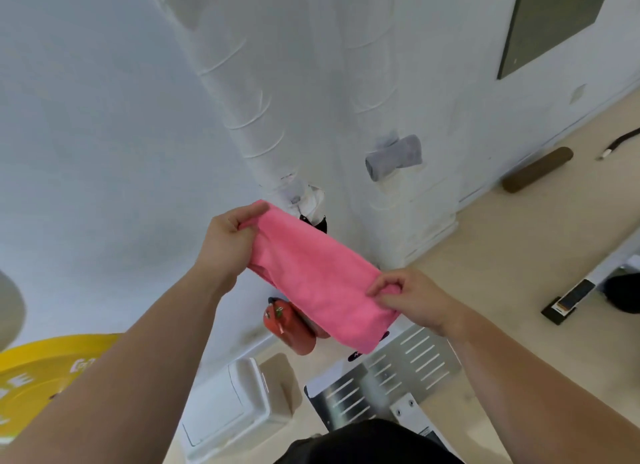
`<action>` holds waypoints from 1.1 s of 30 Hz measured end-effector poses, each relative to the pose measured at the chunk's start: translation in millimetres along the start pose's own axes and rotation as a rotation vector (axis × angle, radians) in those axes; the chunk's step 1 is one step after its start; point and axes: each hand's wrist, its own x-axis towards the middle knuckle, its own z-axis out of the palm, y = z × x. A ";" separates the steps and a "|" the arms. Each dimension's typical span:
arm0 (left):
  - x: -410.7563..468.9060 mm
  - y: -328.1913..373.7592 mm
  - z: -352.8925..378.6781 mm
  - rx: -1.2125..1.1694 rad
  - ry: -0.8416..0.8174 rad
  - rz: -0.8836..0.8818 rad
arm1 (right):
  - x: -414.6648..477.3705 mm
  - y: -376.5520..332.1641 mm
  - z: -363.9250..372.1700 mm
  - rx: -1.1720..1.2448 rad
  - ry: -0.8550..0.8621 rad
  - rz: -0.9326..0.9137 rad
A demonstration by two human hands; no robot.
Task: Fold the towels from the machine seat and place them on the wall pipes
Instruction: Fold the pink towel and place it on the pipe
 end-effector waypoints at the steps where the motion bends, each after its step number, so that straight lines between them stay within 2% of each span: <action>1: -0.9 -8.1 -3.2 -0.010 0.017 -0.017 | -0.7 2.3 -3.4 0.006 0.004 0.007; 5: -4.9 -34.9 -12.0 -0.053 0.069 -0.079 | -5.9 7.2 -14.6 0.219 0.084 0.034; 10: -16.3 -70.4 -11.6 -0.044 0.067 -0.135 | -10.8 0.5 -21.0 0.448 0.073 0.010; 12: -23.2 -82.9 -4.1 0.050 0.056 -0.119 | -8.1 -0.8 -19.8 0.438 0.116 0.024; 16: -34.4 -95.4 21.0 0.383 0.058 0.059 | -0.1 8.9 -12.9 0.270 0.329 0.084; 18: -35.2 -97.6 27.4 0.404 0.062 0.079 | -0.6 15.3 -12.5 0.204 0.358 0.102; 21: -31.2 -104.8 26.3 0.374 0.074 0.041 | -6.3 21.1 -16.0 0.117 0.310 0.122; 25: -38.5 -103.0 29.4 0.409 -0.033 0.122 | -11.0 21.3 -14.7 0.059 0.321 0.182; 29: -56.6 -86.2 46.7 0.460 -0.207 0.375 | -8.7 3.2 -2.2 0.197 0.314 0.213; 33: -74.6 -70.6 69.5 0.430 -0.333 0.498 | -9.6 -28.7 18.7 0.353 0.256 0.186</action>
